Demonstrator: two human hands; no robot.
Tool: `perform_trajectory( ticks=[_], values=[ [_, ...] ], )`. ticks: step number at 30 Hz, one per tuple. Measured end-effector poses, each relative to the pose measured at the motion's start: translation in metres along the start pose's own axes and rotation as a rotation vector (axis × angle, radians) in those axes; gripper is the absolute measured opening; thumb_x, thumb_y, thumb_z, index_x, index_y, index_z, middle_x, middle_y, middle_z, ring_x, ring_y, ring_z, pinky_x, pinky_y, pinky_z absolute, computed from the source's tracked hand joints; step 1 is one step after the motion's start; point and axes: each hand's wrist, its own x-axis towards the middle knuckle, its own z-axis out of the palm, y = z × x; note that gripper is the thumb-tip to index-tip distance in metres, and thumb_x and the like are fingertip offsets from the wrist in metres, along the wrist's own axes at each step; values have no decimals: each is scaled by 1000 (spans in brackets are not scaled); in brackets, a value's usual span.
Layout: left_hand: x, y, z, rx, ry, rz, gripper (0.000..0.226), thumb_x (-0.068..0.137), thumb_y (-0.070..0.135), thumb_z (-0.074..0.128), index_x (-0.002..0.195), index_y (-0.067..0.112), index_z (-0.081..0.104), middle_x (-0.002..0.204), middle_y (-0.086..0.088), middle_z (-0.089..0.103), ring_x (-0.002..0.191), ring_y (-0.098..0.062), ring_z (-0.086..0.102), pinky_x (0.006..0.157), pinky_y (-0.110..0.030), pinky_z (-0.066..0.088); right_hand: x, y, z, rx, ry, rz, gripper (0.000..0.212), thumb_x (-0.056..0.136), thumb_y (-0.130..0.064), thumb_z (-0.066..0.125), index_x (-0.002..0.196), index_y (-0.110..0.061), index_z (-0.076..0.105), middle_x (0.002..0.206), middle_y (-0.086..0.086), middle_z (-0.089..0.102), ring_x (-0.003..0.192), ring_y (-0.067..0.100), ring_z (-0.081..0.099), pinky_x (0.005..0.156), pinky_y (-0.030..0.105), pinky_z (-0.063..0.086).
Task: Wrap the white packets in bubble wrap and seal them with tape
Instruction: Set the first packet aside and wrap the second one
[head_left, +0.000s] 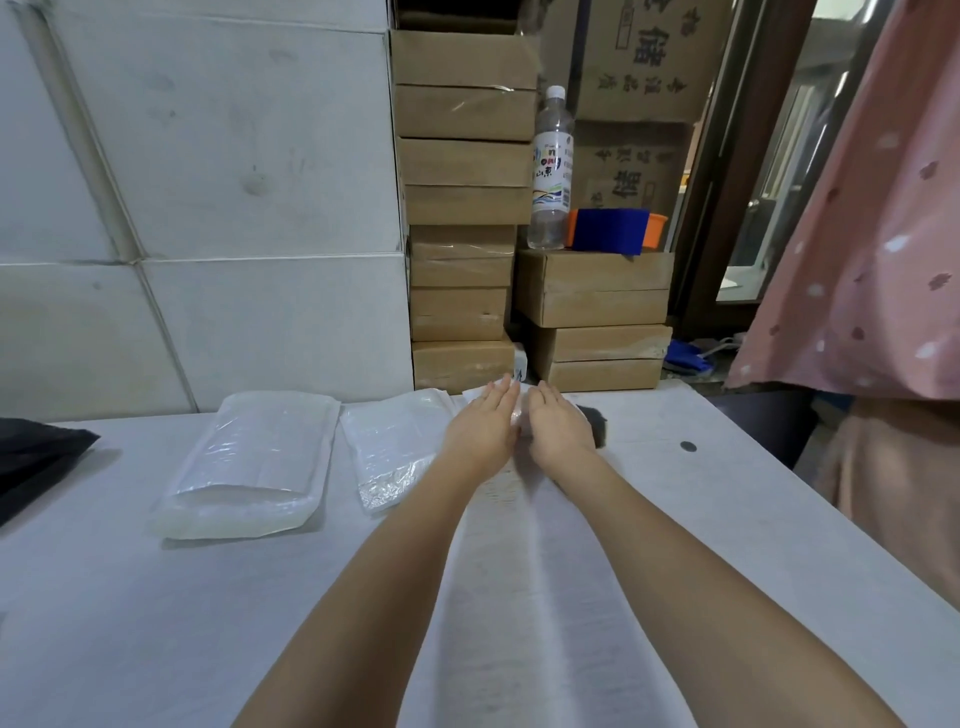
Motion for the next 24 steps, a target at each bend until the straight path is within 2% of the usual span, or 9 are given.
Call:
perform_trajectory(
  ticks=[3, 5, 7, 8, 10, 12, 16, 19, 24],
  values=[
    [-8, -6, -13, 9, 43, -75, 55, 99, 29, 37, 149, 12, 19, 158, -6, 13, 142, -24, 22, 110, -36, 27, -8, -4, -5, 46, 61, 30, 72, 89, -8, 47, 150, -6, 9, 160, 10, 1, 148, 19, -2, 120, 34, 0],
    [-13, -15, -26, 25, 72, -183, 43, 100, 27, 31, 139, 9, 37, 149, -12, 33, 131, -29, 39, 101, -39, 35, -16, -12, -11, 50, 131, -60, 73, 88, -4, 45, 151, -8, 8, 160, 6, -1, 148, 16, -3, 119, 31, -2],
    [-21, -27, -40, 17, 76, -257, 37, 100, 22, 26, 122, 7, 52, 131, -14, 51, 117, -31, 50, 91, -40, 42, -26, -29, -18, 154, 102, -184, 66, 92, -3, 41, 151, -12, 13, 160, 3, 5, 147, 15, 7, 118, 29, 9],
    [-24, -34, -45, 28, 47, -269, 37, 99, 19, 26, 121, 7, 53, 129, -13, 54, 116, -31, 51, 90, -40, 42, -31, -40, -21, 226, 36, -220, 61, 95, -6, 37, 151, -15, 15, 160, 1, 10, 146, 16, 14, 116, 32, 18],
    [-33, -48, -51, 89, -93, -274, 38, 99, 16, 27, 129, 6, 48, 135, -10, 48, 127, -26, 42, 96, -41, 39, -37, -61, -22, 280, -92, -281, 51, 100, -16, 30, 150, -18, 19, 159, -2, 13, 145, 16, 20, 112, 37, 26],
    [-44, -58, -52, 157, -221, -264, 39, 99, 16, 26, 133, 5, 41, 139, -10, 41, 133, -23, 33, 100, -40, 36, -37, -79, -17, 223, -203, -312, 47, 102, -23, 24, 149, -15, 22, 159, -2, 12, 145, 15, 17, 114, 39, 24],
    [-64, -70, -45, 242, -327, -242, 43, 101, 23, 25, 138, 3, 32, 148, -12, 28, 139, -23, 23, 106, -41, 32, -40, -91, 0, 125, -369, -258, 47, 103, -26, 19, 145, -8, 26, 157, 4, 18, 143, 21, 23, 115, 40, 23],
    [-77, -80, -34, 271, -367, -226, 52, 102, 28, 22, 148, 4, 13, 159, -9, 2, 147, -21, 4, 115, -42, 24, -44, -91, 10, 94, -414, -236, 52, 102, -21, 23, 150, -6, 13, 160, 5, 3, 147, 18, 6, 117, 37, 17],
    [-95, -84, -25, 261, -311, -181, 53, 103, 24, 19, 148, 0, 6, 158, -14, -2, 147, -22, 0, 119, -37, 15, -51, -95, 16, 67, -396, -206, 53, 101, -18, 24, 151, -7, 9, 160, 3, -1, 148, 13, 1, 118, 35, 15]
  ],
)
